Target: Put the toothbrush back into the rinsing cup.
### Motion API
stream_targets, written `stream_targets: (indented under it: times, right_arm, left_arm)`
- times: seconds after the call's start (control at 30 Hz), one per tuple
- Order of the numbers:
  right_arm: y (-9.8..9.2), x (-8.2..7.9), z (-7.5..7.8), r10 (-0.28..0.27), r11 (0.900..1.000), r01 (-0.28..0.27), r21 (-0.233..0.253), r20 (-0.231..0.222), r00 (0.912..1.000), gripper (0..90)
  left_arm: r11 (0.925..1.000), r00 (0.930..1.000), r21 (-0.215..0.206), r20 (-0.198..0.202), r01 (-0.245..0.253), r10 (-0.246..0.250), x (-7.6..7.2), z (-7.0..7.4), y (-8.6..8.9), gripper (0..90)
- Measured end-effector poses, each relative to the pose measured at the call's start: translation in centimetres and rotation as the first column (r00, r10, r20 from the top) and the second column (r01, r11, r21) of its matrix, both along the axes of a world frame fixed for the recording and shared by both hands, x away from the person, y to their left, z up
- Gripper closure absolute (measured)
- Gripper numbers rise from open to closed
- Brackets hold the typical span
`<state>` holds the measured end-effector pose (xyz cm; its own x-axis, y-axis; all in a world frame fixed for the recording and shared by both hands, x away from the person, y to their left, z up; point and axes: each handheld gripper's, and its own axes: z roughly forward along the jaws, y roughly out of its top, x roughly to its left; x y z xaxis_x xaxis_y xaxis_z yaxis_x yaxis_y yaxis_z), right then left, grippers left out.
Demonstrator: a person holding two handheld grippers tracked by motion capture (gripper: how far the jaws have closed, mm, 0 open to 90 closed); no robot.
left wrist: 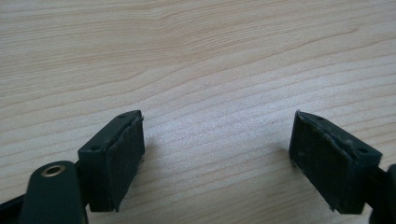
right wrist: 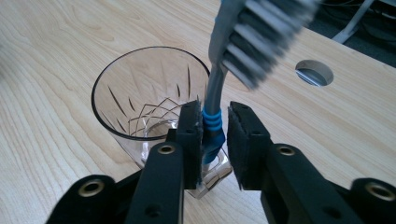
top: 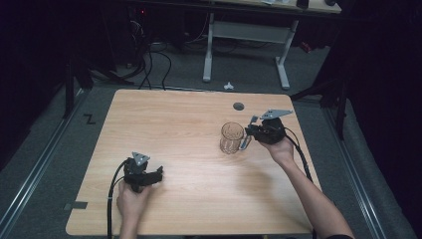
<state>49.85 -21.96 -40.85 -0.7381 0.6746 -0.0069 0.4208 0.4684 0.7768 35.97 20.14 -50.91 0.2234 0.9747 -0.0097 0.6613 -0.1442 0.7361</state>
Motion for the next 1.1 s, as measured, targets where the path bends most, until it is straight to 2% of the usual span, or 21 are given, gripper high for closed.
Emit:
stream_targets:
  times: [0.3, 0.5, 1.1]
  right_arm:
    - [0.0, 0.0, 0.0, -0.003, 1.000, 0.003, 0.003, -0.009, 1.0000, 59.8]
    - [-0.3, -0.2, 0.2, -0.010, 1.000, 0.010, 0.011, -0.009, 0.9999, 55.8]
    - [-2.2, -1.0, 0.7, -0.041, 0.998, 0.041, 0.054, 0.006, 0.9991, 54.0]
  left_arm:
    - [1.0000, 1.0000, 0.000, 0.000, 0.000, 0.000, 0.0, 0.0, 0.0, 18.6]
    - [1.0000, 1.0000, 0.000, 0.000, 0.000, 0.000, 0.0, 0.0, 0.0, 18.6]
    - [1.0000, 1.0000, 0.000, 0.000, 0.000, 0.000, 0.0, 0.0, 0.0, 18.6]
